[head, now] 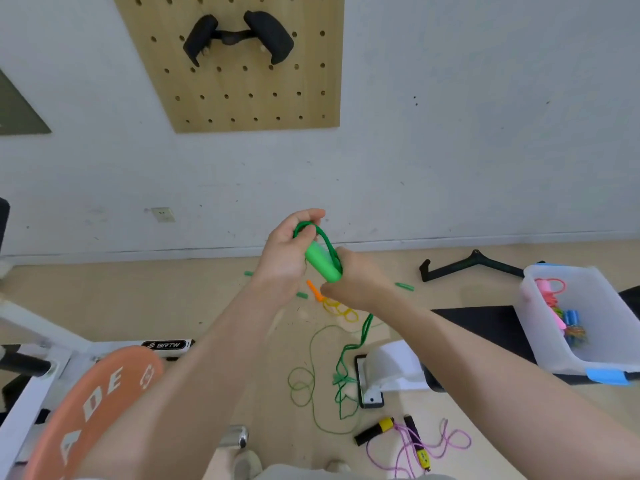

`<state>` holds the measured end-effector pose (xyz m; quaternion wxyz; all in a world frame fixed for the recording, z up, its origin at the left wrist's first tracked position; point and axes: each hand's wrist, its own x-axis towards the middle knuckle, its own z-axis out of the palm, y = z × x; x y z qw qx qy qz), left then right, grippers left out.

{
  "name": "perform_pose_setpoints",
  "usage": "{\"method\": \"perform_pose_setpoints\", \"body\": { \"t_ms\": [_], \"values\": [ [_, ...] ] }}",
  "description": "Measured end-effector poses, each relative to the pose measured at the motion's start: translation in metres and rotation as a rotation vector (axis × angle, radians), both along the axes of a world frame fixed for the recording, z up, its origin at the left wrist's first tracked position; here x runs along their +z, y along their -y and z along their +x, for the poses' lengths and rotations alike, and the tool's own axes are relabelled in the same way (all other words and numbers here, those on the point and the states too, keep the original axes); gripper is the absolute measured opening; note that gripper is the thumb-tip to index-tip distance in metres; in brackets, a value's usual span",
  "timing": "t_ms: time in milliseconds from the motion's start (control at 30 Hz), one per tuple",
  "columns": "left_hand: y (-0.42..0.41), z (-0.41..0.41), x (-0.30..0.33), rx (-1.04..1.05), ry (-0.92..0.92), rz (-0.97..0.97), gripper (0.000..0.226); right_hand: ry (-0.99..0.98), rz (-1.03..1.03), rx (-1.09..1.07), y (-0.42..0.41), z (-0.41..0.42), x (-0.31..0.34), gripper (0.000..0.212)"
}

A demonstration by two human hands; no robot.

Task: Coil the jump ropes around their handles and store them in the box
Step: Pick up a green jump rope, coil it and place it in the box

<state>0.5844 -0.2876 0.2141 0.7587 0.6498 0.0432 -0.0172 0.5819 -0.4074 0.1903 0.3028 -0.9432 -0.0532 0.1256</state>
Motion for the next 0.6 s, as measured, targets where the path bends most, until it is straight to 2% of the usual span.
{"method": "perform_pose_setpoints", "body": {
  "t_ms": [33, 167, 300, 367, 433, 533, 600],
  "values": [
    [-0.005, -0.001, -0.001, -0.082, -0.003, 0.12, 0.026, 0.02, -0.101, 0.028, 0.006, -0.001, 0.001, 0.028],
    [-0.018, -0.005, -0.001, -0.408, -0.001, 0.905, 0.016, 0.085, -0.425, 0.223, 0.023, -0.008, 0.008, 0.025],
    [-0.004, -0.015, -0.006, -0.659, -0.016, 1.401, 0.035, 0.139, -0.59, 0.384, 0.021, -0.017, 0.016, 0.03],
    [0.0, -0.019, -0.011, -0.667, -0.022, 1.518, 0.029, 0.172, -0.637, 0.424, 0.02, -0.021, 0.015, 0.031],
    [0.0, -0.023, -0.017, -0.679, -0.018, 1.553, 0.025, 0.115, -0.648, 0.466, 0.02, -0.025, 0.014, 0.037],
    [0.001, -0.033, -0.027, -0.788, 0.092, 1.624, 0.024, -0.142, -0.688, 0.626, 0.023, -0.026, 0.023, 0.05],
    [0.005, -0.04, -0.027, -0.855, 0.193, 1.657, 0.018, -0.311, -0.63, 0.714, 0.03, -0.015, 0.039, 0.042]
  ]
}}
